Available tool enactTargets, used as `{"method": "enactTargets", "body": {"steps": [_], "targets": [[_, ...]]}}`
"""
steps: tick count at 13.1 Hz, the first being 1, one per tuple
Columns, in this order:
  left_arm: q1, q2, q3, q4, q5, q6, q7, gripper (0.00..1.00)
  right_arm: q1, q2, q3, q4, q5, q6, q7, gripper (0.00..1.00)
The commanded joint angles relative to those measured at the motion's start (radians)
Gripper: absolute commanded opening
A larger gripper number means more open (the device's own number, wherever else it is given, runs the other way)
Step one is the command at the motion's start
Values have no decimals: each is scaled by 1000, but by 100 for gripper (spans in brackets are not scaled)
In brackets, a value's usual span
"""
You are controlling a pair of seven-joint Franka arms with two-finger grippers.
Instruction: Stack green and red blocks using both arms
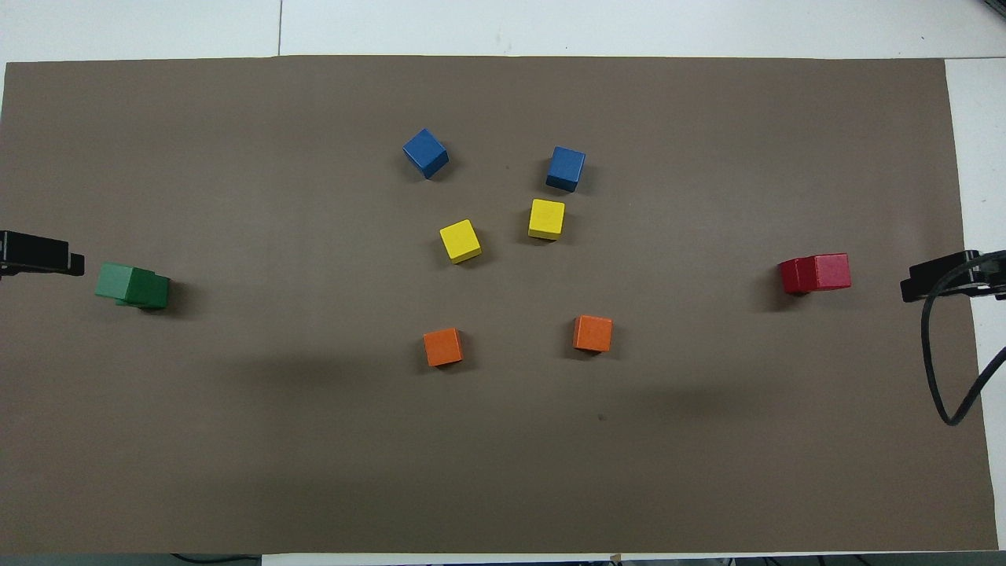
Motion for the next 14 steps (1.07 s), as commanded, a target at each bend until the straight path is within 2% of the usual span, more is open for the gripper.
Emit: {"method": "enactTargets", "body": {"steps": [1,3,5,14], "targets": [[-28,4,3,33,29,-54,-16,100,-10,13,7,26,-36,-26,7,100],[-63,10,12,35,53,-61,-18,100,-10,13,8,26,-57,-24,7,100],[-74,19,7,65,133,-58,-15,100,-11,13,7,26,-57,-23,7,100],[-84,25,13,70,89,-67,-15,100,-13,16,7,29,-54,15,46,100]]}}
